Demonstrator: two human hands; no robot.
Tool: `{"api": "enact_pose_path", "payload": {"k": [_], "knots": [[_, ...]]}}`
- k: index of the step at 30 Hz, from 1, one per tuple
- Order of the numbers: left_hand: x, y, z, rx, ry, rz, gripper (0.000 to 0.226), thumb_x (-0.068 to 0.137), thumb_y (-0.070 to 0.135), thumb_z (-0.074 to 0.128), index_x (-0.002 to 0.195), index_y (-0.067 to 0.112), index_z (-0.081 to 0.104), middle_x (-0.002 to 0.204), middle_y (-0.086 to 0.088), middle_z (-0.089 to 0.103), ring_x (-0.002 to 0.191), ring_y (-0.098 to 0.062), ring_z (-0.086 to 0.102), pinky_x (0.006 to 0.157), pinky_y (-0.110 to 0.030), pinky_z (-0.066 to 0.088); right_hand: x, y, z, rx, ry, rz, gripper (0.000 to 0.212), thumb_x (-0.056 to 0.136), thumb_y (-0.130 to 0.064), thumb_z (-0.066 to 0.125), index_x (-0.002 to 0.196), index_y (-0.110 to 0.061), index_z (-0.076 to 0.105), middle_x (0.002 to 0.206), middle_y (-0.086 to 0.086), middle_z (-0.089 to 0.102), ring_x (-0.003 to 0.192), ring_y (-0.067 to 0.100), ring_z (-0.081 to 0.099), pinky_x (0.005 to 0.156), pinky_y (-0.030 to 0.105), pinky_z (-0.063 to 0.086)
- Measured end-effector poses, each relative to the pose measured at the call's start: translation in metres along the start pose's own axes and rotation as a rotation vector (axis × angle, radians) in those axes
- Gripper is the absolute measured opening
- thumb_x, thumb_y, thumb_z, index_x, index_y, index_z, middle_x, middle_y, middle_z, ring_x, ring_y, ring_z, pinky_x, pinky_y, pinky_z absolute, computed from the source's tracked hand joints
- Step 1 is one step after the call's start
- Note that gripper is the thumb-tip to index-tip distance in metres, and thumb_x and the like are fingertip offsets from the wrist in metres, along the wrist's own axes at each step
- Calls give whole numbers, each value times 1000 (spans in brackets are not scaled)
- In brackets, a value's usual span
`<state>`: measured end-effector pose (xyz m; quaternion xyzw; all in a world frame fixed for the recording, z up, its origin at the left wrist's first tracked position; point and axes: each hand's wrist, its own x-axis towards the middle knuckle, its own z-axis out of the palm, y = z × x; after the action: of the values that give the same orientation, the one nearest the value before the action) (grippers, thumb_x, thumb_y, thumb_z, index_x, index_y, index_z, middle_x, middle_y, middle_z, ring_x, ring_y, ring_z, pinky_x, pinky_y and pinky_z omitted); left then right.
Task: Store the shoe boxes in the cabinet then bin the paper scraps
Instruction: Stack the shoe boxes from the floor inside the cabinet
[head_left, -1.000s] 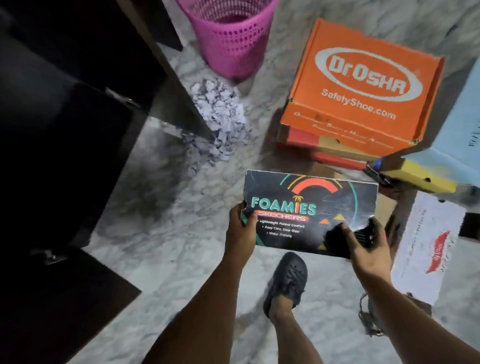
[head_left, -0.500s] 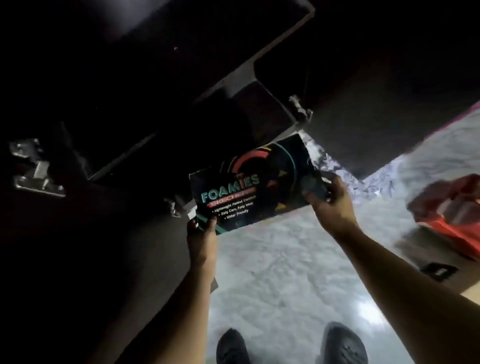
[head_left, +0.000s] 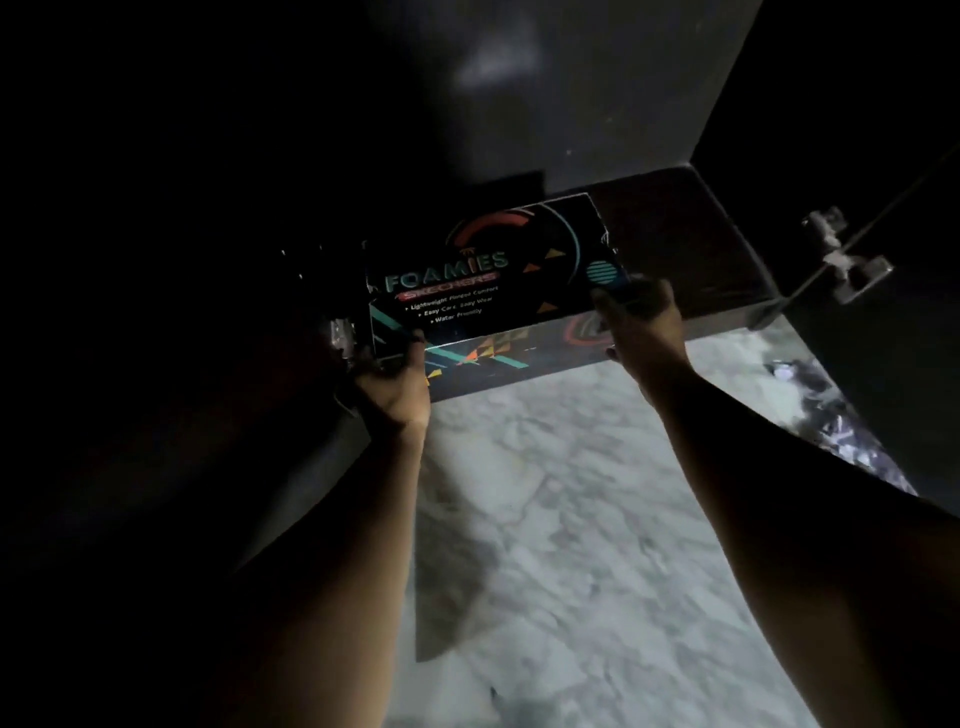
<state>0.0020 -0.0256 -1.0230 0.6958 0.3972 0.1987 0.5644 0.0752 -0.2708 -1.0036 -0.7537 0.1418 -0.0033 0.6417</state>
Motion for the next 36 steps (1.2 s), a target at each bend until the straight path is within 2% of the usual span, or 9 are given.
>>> {"api": "enact_pose_path", "payload": {"k": [5,6,9,11,16,19,22,29,36], "knots": [[33,-12,25,-3,39,-290,122,40,110,41,117,20,70,113,-5,73,107,-26,69,96,-42,54,30,8,42,25,50,-135,49,88,-37,80,126,-14,60,115,1,72,109,17,71,101,42,56],[37,-7,29,-63,-37,-382,120,44,110,40,127,26,63,122,-5,69,114,-28,66,96,-42,53,37,5,51,15,50,-145,49,89,-38,78,127,-13,60,115,0,72,111,18,70,102,41,55],[39,31,41,-379,-146,-478,51,92,73,47,114,29,59,120,-10,62,95,-19,63,70,-27,50,57,-6,73,-68,42,-140,50,93,-38,74,130,-8,61,123,9,73,117,26,68,102,38,53],[42,46,47,-436,-172,-492,62,93,70,49,121,16,59,124,-12,63,77,-13,56,65,-26,47,66,-11,82,-156,28,-128,51,95,-42,70,131,-8,58,124,12,72,119,29,67,97,33,51],[31,30,42,-224,-190,-384,70,74,76,65,106,14,57,102,-12,68,87,-25,69,84,-38,58,50,-10,72,-210,100,40,92,95,-68,52,161,-10,23,151,21,52,140,36,50,113,37,42],[12,0,56,62,-330,-291,60,69,64,54,92,9,65,117,-19,71,112,-37,68,97,-48,57,11,18,31,-186,174,-34,82,93,-72,52,150,-13,46,143,14,61,137,32,53,111,34,41],[-45,-20,75,174,-490,-235,48,72,47,52,91,5,67,110,-22,73,106,-41,69,92,-53,58,-29,54,-23,-284,197,-59,56,96,-64,54,129,-20,63,118,8,74,117,29,66,95,32,50],[-221,-22,115,373,-930,-128,42,78,44,57,64,6,66,85,-18,76,88,-37,73,78,-49,63,-136,99,-184,-575,332,107,42,98,-57,55,125,-26,66,126,7,70,113,27,67,96,39,54],[-415,-7,137,580,-1266,166,56,61,52,55,90,8,75,94,-18,76,90,-39,74,80,-51,63,-280,70,-346,-758,722,138,31,99,-44,59,117,-22,69,118,10,67,109,34,63,90,38,50]]}}
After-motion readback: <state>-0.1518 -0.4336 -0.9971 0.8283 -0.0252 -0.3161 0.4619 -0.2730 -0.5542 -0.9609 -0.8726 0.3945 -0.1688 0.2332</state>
